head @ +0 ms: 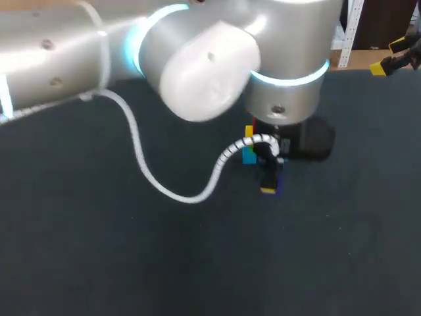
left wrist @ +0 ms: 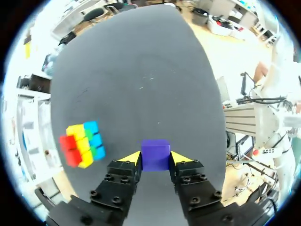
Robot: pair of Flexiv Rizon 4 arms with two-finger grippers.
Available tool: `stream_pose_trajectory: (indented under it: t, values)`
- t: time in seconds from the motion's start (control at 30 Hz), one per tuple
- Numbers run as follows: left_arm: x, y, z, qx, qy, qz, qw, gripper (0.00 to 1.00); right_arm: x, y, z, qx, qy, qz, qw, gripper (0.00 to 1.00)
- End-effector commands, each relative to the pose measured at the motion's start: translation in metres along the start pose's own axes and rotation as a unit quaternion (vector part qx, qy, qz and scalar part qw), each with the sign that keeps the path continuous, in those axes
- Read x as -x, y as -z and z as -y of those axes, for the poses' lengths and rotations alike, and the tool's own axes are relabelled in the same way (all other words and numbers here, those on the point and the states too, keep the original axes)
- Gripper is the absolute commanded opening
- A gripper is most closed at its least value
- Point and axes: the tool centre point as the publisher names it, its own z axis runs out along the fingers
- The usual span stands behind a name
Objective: Place the blue cubes, place green cubes on the blue cubes, place the yellow cubes on the green cubes, then place the red cubes on the yellow cubes, and place purple cube on the red cubes.
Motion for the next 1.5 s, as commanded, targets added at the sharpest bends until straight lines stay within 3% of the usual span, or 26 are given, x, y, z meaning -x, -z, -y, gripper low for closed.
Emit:
stream_pose_trajectory:
  t: [0.03, 0.33, 0.67, 0.93, 1.13, 1.5]
  values:
    - [-0.021, 0.032, -0.004, 0.033, 0.010, -0.005, 0.999, 0.00, 0.000, -0.001, 0.001, 0.002, 0.001, 0.001, 1.000, 1.00]
    - [-0.023, 0.056, -0.049, 0.060, 0.019, -0.013, 0.998, 0.00, 0.000, -0.001, 0.001, 0.002, 0.001, 0.001, 1.000, 1.00]
    - [-0.020, 0.044, -0.115, 0.012, 0.002, -0.037, 0.999, 0.00, 0.000, -0.001, 0.001, 0.002, 0.001, 0.001, 1.000, 1.00]
    - [-0.018, 0.035, -0.150, -0.007, 0.009, -0.036, 0.999, 0.00, 0.000, -0.001, 0.001, 0.002, 0.001, 0.001, 1.000, 1.00]
    - [-0.025, 0.032, -0.163, -0.028, 0.046, -0.007, 0.999, 0.00, 0.000, -0.001, 0.001, 0.002, 0.001, 0.001, 1.000, 1.00]
    - [-0.029, 0.023, -0.160, -0.053, 0.077, 0.035, 0.995, 0.00, 0.000, -0.001, 0.001, 0.002, 0.001, 0.001, 1.000, 1.00]
